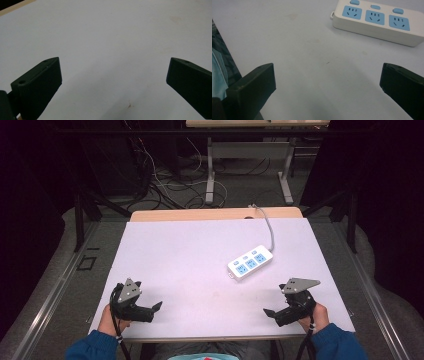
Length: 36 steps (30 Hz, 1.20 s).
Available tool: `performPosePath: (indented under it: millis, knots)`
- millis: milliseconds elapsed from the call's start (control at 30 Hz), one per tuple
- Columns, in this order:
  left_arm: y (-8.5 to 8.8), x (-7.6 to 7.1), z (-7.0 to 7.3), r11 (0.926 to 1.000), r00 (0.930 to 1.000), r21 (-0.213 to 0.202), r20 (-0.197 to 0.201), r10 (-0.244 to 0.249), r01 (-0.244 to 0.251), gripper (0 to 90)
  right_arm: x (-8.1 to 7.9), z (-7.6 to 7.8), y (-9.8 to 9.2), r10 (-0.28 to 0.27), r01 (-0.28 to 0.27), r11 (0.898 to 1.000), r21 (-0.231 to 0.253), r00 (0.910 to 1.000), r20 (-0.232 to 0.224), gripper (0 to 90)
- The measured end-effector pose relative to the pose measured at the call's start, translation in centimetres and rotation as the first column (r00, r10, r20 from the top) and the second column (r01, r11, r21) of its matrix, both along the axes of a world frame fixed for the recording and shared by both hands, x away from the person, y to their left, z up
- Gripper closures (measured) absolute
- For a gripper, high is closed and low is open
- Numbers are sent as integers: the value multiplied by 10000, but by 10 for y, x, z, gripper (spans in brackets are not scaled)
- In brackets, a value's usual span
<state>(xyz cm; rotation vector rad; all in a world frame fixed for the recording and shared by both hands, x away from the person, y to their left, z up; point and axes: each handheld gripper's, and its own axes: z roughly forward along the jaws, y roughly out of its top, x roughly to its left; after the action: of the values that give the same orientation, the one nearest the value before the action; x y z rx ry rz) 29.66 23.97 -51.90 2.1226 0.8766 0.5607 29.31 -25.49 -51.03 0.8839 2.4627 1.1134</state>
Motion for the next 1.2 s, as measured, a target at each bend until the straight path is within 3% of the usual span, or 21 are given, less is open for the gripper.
performPosePath:
  millis: [767,867,900,1200]
  knots:
    - [-1,1,-1,9999,10000,121,-38,-5,5,1,5,2,4,-27,27,9998,-171,10000,22,0]
    - [-1,1,-1,9999,10000,137,-45,-46,46,1,7,2,6,-59,61,9999,-151,9998,184,0]
    - [-1,1,-1,9999,10000,137,-45,-46,46,1,7,3,6,-17,17,9997,-258,10000,19,0]
    - [-1,1,0,9998,10000,182,-76,-42,43,1,14,7,11,-73,82,9996,-276,9994,324,0]
